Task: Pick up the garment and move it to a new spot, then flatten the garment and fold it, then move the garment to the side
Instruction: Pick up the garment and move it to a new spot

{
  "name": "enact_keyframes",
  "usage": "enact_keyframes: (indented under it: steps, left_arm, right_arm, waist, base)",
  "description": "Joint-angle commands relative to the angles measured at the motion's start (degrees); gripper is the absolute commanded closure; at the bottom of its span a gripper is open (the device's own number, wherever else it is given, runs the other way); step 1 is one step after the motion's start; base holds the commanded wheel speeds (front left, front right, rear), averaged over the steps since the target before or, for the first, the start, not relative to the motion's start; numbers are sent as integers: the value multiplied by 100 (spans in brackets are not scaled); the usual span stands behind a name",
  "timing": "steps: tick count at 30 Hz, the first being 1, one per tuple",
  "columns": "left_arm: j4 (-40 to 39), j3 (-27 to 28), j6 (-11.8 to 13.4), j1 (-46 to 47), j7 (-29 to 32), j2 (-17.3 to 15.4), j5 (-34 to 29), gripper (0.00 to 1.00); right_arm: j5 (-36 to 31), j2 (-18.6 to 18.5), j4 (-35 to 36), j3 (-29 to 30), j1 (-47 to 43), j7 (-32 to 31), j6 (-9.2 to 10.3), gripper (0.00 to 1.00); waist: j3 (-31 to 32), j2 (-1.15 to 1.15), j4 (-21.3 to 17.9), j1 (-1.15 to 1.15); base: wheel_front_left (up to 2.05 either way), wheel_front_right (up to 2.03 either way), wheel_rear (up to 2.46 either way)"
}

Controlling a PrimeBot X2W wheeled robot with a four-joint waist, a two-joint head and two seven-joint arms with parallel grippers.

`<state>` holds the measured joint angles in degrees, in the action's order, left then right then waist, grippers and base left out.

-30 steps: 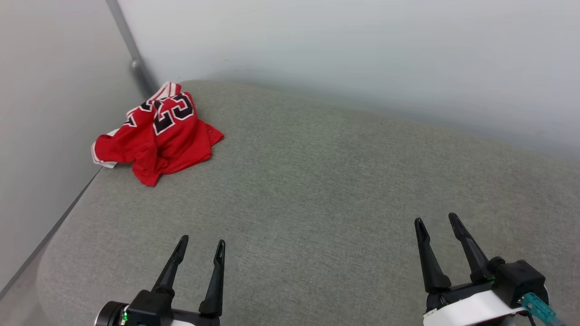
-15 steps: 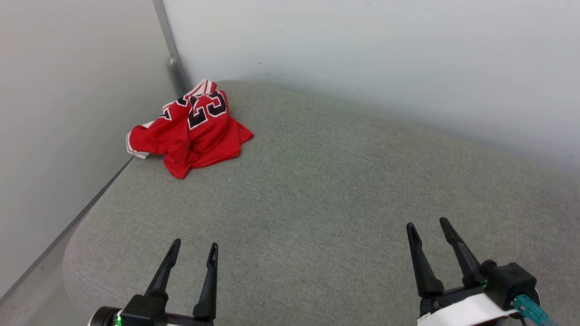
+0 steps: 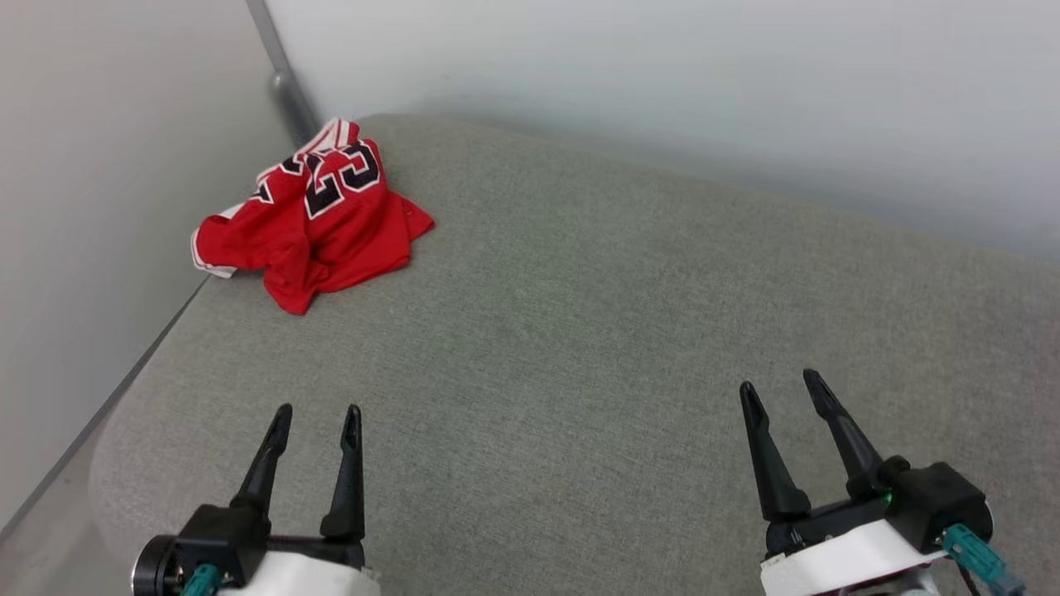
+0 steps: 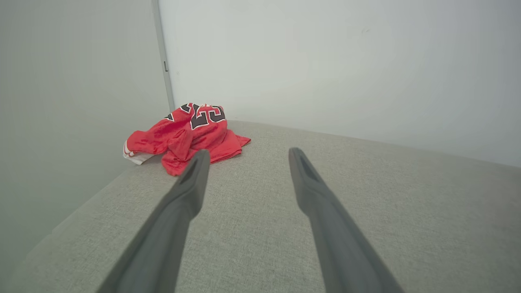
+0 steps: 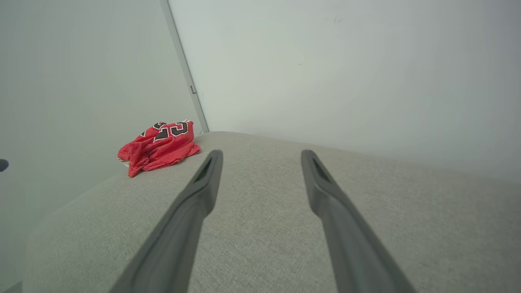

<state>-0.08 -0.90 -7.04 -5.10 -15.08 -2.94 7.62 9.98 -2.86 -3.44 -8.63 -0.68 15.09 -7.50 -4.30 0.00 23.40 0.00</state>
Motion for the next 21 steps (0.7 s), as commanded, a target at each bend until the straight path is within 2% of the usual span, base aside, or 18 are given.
enact_keyframes:
  steps: [1,5,8,11,15,16,21]
  left_arm:
    - [82,43,-16,241,-15,8,66,0]
    - [373,102,-35,829,-15,-229,135,0]
    - [850,61,-40,1469,-15,-622,358,0]
    - [1336,64,-42,2242,114,-1156,693,0]
    - [1715,137,-43,3293,855,-1812,1294,0]
    - [1715,137,-43,3293,855,-1812,1294,0]
    - [2068,-108,-38,4406,2210,-2825,1853,0]
  right_arm:
    - [-110,-3,82,18,142,12,2,0]
    - [-467,-70,165,8,293,12,2,0]
    - [-585,-151,242,19,408,12,1,0]
    - [-682,-254,334,1,525,12,2,0]
    - [-768,-403,512,81,640,12,2,0]
    - [-768,-403,512,81,640,12,2,0]
    - [-798,-522,753,175,775,3,2,0]
  waist:
    - [-356,0,-144,0]
    - [-886,0,-279,0]
    - [-1273,0,-388,0]
    - [-1653,0,-513,0]
    - [-2101,0,-669,0]
    - [-2101,0,-669,0]
    - [-2586,0,-864,0]
  base:
    - [0,0,0]
    - [0,0,0]
    - [0,0,0]
    - [0,0,0]
    - [0,0,0]
    - [0,0,0]
    - [0,0,0]
